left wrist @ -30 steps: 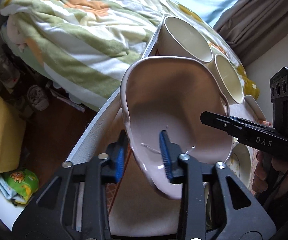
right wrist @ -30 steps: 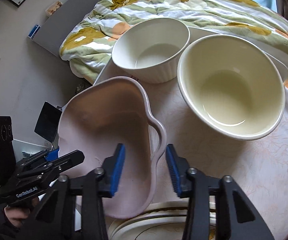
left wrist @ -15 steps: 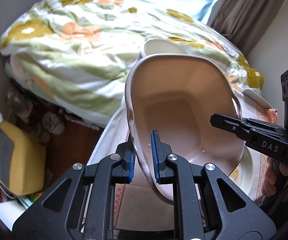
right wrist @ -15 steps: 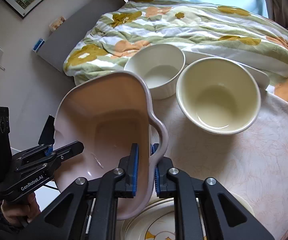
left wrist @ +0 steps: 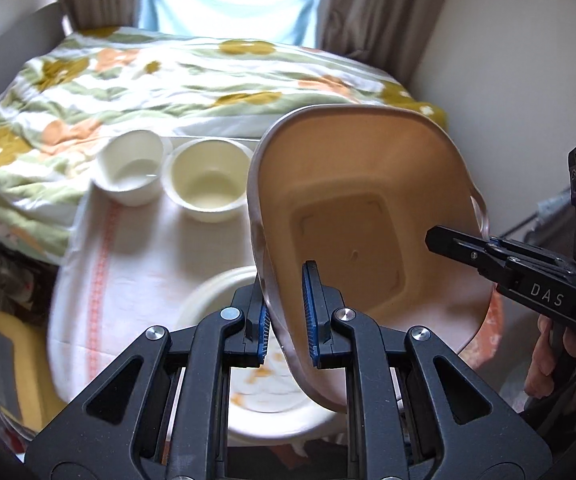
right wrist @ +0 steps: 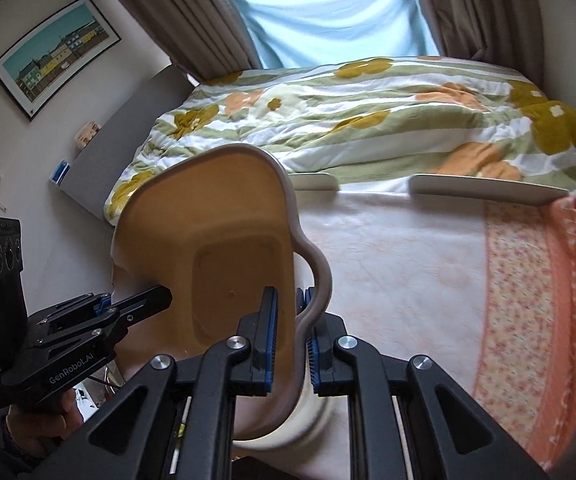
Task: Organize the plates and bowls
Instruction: 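Lift the pink basin and lower it onto the orange runner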
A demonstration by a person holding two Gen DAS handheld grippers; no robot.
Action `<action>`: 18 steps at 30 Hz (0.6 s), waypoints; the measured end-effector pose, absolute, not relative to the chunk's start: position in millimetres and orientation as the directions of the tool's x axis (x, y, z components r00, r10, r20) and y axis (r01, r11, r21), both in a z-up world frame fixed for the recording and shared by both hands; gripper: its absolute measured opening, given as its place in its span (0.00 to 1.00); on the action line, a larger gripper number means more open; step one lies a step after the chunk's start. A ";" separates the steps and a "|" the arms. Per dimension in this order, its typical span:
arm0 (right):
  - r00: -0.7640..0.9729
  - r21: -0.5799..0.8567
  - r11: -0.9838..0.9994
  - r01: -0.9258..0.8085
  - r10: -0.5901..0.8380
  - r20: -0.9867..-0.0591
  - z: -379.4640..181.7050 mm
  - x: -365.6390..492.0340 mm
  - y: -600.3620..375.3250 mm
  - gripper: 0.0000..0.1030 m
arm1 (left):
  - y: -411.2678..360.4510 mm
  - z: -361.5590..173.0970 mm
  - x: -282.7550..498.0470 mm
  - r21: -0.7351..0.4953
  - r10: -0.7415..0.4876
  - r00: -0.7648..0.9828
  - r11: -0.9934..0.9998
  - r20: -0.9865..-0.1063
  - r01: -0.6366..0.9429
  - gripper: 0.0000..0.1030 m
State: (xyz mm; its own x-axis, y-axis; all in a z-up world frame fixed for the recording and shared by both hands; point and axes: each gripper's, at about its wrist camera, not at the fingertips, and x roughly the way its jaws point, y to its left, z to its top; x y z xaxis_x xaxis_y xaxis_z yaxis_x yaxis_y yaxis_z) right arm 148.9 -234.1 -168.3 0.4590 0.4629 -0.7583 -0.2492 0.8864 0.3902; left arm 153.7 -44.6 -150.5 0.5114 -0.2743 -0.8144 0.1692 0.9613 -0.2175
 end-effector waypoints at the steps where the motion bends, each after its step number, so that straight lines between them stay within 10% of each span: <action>1: 0.471 0.384 0.894 -0.232 0.449 -0.760 -167.3 143.8 -249.8 0.12 | -60.1 -151.9 150.4 -0.225 -0.289 0.504 0.957 -0.814 0.186 0.12; 18: 0.440 0.328 0.945 -0.024 0.304 -0.845 -262.5 119.6 -401.6 0.12 | -227.2 -263.9 151.1 -0.263 -0.345 0.306 0.924 -0.887 0.278 0.12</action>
